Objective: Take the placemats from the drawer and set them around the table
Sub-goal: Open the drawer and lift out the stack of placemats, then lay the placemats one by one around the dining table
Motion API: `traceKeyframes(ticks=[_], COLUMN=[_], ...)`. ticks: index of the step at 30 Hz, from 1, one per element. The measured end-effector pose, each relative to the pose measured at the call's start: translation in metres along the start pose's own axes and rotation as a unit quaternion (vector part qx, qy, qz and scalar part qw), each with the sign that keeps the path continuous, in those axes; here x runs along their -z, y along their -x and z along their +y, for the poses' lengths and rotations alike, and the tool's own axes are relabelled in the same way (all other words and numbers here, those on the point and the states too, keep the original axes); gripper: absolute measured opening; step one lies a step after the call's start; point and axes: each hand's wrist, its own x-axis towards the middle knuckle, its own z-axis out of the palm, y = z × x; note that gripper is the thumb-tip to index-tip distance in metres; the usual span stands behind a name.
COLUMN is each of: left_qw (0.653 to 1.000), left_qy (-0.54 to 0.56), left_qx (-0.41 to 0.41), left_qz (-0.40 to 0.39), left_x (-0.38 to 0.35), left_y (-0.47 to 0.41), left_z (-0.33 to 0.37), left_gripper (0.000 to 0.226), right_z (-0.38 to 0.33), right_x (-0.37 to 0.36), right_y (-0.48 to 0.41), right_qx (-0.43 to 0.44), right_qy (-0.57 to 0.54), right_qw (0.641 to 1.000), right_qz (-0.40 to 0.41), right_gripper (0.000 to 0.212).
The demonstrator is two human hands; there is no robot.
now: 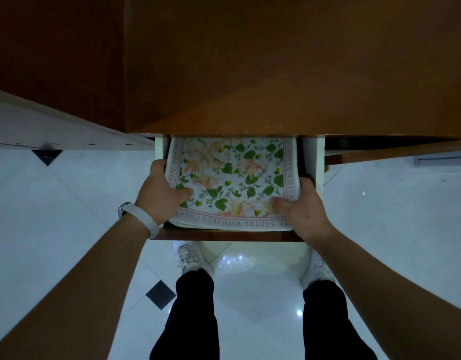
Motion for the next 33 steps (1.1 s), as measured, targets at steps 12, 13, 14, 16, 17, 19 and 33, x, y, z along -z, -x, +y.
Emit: traceKeyframes(ticks=[12, 13, 14, 16, 17, 19, 33], left_qw=[0.996, 0.995, 0.995, 0.994, 0.994, 0.995, 0.991], left_qy=[0.069, 0.075, 0.084, 0.098, 0.098, 0.089, 0.117], left_qx=[-0.054, -0.054, -0.050, -0.045, -0.047, -0.052, -0.071], left_qz=[0.027, 0.029, 0.028, 0.024, 0.021, 0.010, 0.010], left_x=[0.004, 0.006, 0.007, 0.010, 0.012, 0.019, 0.075], left_y=[0.038, 0.044, 0.050, 0.065, 0.072, 0.089, 0.218], left_z=[-0.001, -0.001, -0.002, -0.007, -0.007, -0.004, 0.054], left_gripper=[0.067, 0.066, 0.065, 0.064, 0.064, 0.064, 0.063], right_z=[-0.013, -0.015, -0.016, -0.018, -0.020, -0.026, -0.089], right_x=[0.013, 0.014, 0.015, 0.017, 0.019, 0.023, 0.078], right_y=[0.036, 0.042, 0.047, 0.060, 0.066, 0.083, 0.220], right_qx=[0.045, 0.047, 0.046, 0.043, 0.043, 0.039, 0.063], right_qy=[-0.004, 0.000, 0.002, 0.011, 0.017, 0.025, 0.024], right_qw=[0.999, 0.999, 0.999, 0.999, 0.999, 0.999, 0.998], right_qz=[0.000, 0.001, 0.004, 0.011, 0.011, -0.001, -0.021], right_gripper=[0.042, 0.043, 0.043, 0.042, 0.041, 0.039, 0.038])
